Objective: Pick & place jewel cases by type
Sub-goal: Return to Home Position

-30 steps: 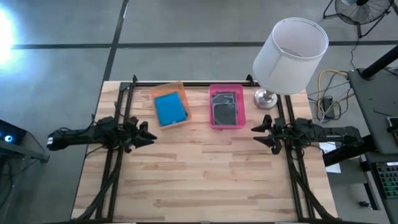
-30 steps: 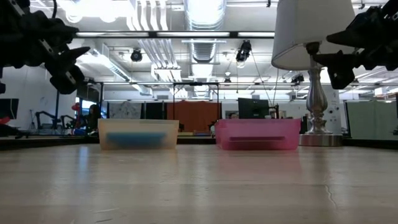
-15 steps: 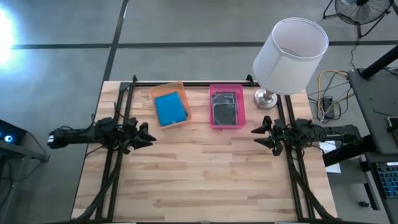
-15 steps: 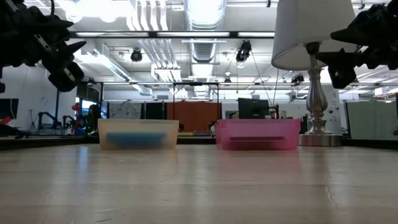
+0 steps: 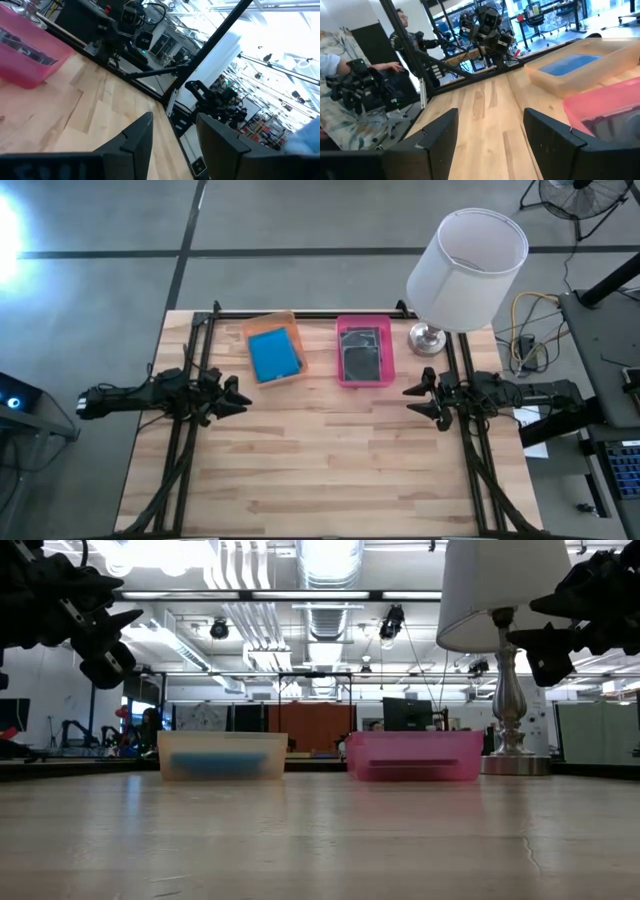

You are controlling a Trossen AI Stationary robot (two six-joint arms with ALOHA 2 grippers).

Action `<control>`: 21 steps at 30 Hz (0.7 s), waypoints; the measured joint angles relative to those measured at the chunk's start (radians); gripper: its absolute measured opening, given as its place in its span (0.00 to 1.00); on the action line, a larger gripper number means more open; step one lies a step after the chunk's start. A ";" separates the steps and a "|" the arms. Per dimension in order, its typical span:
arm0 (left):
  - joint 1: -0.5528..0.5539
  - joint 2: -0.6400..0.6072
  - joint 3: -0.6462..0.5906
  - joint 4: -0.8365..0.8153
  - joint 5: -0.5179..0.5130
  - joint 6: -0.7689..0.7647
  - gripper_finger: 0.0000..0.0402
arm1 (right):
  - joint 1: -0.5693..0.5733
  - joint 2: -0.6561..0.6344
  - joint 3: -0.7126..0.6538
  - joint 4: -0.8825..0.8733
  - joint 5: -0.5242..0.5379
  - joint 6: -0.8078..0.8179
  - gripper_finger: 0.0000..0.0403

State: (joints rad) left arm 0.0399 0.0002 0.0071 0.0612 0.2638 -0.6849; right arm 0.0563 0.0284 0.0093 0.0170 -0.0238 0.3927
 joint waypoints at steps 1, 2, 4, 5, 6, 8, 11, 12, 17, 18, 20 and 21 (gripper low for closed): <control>0.000 0.000 0.000 0.000 0.000 0.000 0.34 | 0.000 0.000 0.000 -0.003 0.000 0.000 0.54; 0.000 0.000 0.000 0.000 0.000 0.000 0.34 | 0.000 0.000 0.000 -0.006 0.000 0.000 0.54; -0.006 0.000 0.000 -0.001 0.000 0.000 0.34 | 0.000 0.000 0.000 -0.006 0.000 0.000 0.54; -0.009 0.000 0.000 -0.002 0.000 0.000 0.34 | 0.000 0.000 0.000 -0.006 0.000 0.000 0.54; -0.010 0.000 0.000 -0.002 -0.001 0.002 0.34 | 0.000 0.000 0.000 -0.006 0.000 0.000 0.54; -0.010 0.000 0.000 -0.019 -0.067 0.079 0.34 | 0.000 0.000 0.000 -0.006 0.000 0.000 0.54; -0.016 0.000 -0.001 -0.038 -0.220 0.289 0.34 | 0.000 0.000 0.000 -0.006 0.000 0.000 0.54; -0.022 0.000 -0.001 -0.040 -0.251 0.359 0.34 | 0.000 0.000 0.000 -0.006 0.000 0.000 0.54; -0.051 0.000 -0.001 -0.046 -0.309 0.662 0.34 | 0.000 0.000 0.000 -0.007 0.000 0.000 0.54; -0.053 0.000 -0.001 -0.045 -0.324 0.688 0.34 | 0.000 0.000 0.000 -0.006 0.000 0.000 0.54; -0.055 0.000 -0.001 -0.045 -0.336 0.687 0.34 | 0.000 0.000 0.000 -0.007 0.000 0.000 0.54; -0.055 0.000 -0.001 -0.045 -0.338 0.662 0.34 | 0.000 0.000 0.000 -0.007 0.000 0.000 0.54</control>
State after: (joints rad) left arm -0.0154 0.0006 0.0059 0.0164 -0.0744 -0.0229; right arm 0.0563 0.0284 0.0093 0.0101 -0.0238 0.3927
